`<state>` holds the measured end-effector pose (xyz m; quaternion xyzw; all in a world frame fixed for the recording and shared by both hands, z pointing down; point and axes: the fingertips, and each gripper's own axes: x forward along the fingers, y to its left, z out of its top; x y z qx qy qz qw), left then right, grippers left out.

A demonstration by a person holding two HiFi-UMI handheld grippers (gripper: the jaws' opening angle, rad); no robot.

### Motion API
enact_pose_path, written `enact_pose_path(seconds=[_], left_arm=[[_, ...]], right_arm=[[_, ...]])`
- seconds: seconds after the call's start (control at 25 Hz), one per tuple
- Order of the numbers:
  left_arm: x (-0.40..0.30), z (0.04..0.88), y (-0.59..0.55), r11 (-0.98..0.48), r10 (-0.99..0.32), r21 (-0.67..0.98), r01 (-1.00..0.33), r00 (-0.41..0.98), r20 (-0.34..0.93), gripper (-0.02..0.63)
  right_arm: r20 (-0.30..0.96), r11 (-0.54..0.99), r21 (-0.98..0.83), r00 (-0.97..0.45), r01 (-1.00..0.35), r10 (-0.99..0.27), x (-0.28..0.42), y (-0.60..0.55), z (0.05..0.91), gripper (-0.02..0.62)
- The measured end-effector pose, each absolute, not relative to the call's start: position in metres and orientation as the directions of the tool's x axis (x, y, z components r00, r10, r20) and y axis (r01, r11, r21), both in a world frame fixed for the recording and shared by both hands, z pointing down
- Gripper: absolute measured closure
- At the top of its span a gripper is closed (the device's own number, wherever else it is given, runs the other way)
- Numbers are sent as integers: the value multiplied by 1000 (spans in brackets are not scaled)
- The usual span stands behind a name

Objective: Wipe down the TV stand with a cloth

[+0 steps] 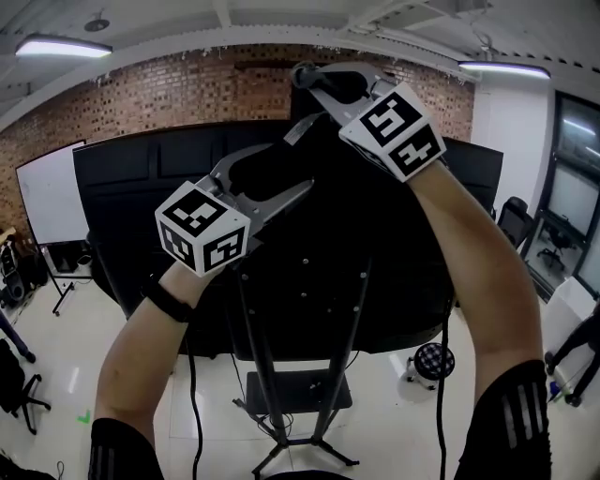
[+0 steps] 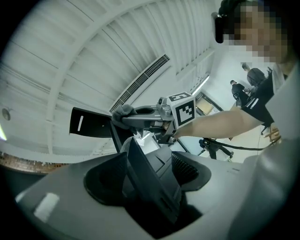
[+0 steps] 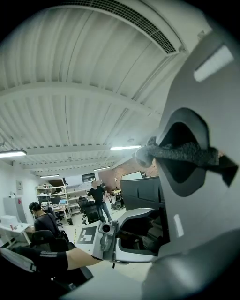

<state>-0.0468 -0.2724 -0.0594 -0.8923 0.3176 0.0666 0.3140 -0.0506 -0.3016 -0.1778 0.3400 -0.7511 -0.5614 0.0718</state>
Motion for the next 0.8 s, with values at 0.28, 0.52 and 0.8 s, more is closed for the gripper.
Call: enact_pose_path(seconds=[0.28, 0.52, 0.8], left_arm=[[-43, -49, -279, -616, -531, -502, -607, 791, -305, 284], [-48, -29, -284, -641, -535, -464, -611, 789, -301, 285], [-54, -10, -272, -643, -539, -450, -619, 784, -308, 290]], right_arm=[[-243, 114, 914, -750, -390, -616, -54, -311, -163, 572], [-213, 101, 931, -745, -351, -632, -55, -313, -132, 572], [-176, 57, 956, -721, -287, -670, -56, -313, -97, 574]])
